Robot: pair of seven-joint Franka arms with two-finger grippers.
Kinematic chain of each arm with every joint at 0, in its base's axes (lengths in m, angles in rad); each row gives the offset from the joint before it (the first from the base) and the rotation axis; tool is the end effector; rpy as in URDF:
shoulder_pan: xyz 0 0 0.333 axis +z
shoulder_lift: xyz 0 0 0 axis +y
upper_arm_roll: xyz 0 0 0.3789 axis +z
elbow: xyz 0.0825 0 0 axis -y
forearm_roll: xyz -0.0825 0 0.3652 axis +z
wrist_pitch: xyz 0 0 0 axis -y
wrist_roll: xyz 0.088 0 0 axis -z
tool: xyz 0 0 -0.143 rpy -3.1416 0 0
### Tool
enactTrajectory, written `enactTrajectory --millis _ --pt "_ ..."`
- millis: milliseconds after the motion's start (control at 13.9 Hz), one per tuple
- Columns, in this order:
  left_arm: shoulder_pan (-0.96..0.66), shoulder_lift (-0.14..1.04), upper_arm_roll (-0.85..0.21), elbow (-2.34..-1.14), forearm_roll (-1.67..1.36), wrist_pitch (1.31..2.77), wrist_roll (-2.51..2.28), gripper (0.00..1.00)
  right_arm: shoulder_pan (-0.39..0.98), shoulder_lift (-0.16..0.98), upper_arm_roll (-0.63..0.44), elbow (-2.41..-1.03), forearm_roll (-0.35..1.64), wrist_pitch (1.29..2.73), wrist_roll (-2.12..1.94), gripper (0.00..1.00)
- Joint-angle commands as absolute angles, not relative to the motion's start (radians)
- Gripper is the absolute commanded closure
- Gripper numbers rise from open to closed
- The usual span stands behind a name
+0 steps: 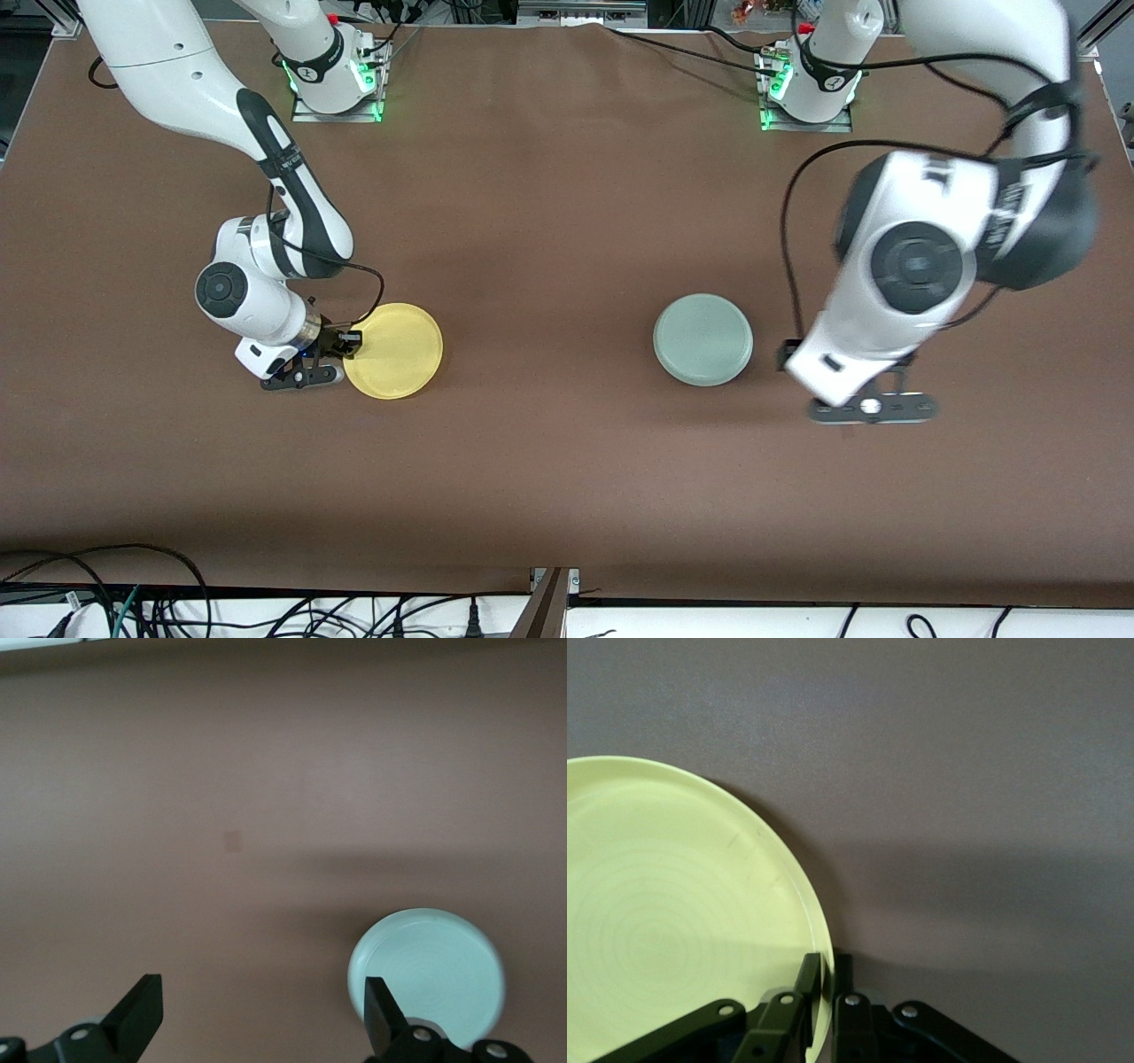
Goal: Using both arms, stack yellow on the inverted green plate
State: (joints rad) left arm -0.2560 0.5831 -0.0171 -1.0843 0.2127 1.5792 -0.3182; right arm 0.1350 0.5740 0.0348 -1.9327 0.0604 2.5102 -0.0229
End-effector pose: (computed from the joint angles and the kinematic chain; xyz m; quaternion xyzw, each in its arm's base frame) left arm 0.7065 -0.1629 0.5035 -0.9937 -0.0180 0.0125 0.1097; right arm 0.6374 0.1086 0.2188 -0.9972 -0.0691 0.0003 0.0274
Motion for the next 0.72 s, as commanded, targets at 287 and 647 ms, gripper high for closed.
enactTrajectory --millis 287,647 --pt "-0.054 0.37 -0.029 -1.152 0.015 1.326 -0.092 0.0 0.163 0.552 0.041 -1.872 0.077 2.442 -0.02 1.0" --pt "-0.045 0.134 -0.022 -1.426 -0.014 1.427 -0.081 0.0 0.193 0.549 0.168 -1.738 0.075 2.31 0.288 1.0"
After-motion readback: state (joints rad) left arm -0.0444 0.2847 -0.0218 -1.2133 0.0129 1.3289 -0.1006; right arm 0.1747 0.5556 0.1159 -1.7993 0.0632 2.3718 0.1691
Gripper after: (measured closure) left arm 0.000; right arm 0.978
